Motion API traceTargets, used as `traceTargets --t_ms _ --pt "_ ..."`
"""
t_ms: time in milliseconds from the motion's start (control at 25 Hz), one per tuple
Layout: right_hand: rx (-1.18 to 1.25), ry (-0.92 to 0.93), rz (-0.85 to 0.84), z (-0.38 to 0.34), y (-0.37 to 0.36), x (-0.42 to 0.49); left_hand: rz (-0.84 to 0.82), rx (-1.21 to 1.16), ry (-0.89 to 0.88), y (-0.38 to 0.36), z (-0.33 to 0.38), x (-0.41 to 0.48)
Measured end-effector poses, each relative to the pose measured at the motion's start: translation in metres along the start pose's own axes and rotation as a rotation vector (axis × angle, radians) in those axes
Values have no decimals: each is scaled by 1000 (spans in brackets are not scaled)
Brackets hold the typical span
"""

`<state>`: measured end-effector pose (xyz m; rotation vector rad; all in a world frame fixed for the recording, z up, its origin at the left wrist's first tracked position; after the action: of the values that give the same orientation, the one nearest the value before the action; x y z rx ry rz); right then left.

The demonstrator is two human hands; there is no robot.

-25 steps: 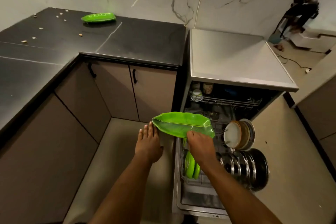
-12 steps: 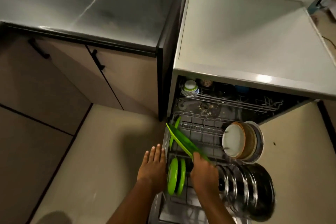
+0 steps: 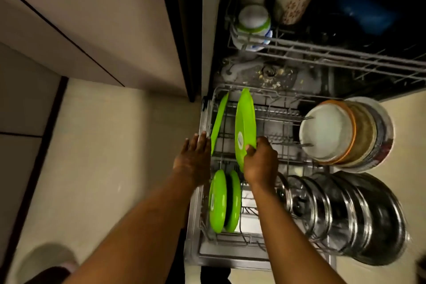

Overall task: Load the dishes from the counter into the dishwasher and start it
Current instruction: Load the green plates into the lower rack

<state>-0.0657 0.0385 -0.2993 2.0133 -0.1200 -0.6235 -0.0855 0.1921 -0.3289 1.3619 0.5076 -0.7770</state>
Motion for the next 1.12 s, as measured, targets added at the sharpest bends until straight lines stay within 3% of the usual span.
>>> traceTargets --t_ms 280,600,920,1120 --pt "104 -86 -56 -16 -55 55 -53 2 -63 -3 -22 66" --pt "19 -109 -133 -32 -76 83 -157 67 -74 -5 -38 95" --pt "-33 -79 -162 -35 -90 101 -88 93 -100 -8 -36 107" --pt "42 -100 -221 -28 -104 110 -143 176 -120 -1 -38 112"
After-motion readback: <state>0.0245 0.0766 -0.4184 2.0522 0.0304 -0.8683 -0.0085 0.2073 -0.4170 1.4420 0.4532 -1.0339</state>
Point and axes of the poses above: each hand's wrist, its own x-axis towards the middle knuckle, its own y-axis out of the back of the hand, z = x × y, the point moved 1 cm from there along x, towards the middle knuckle, and after that the axes turned 4 degrees about -y, right-handed, at the moved point
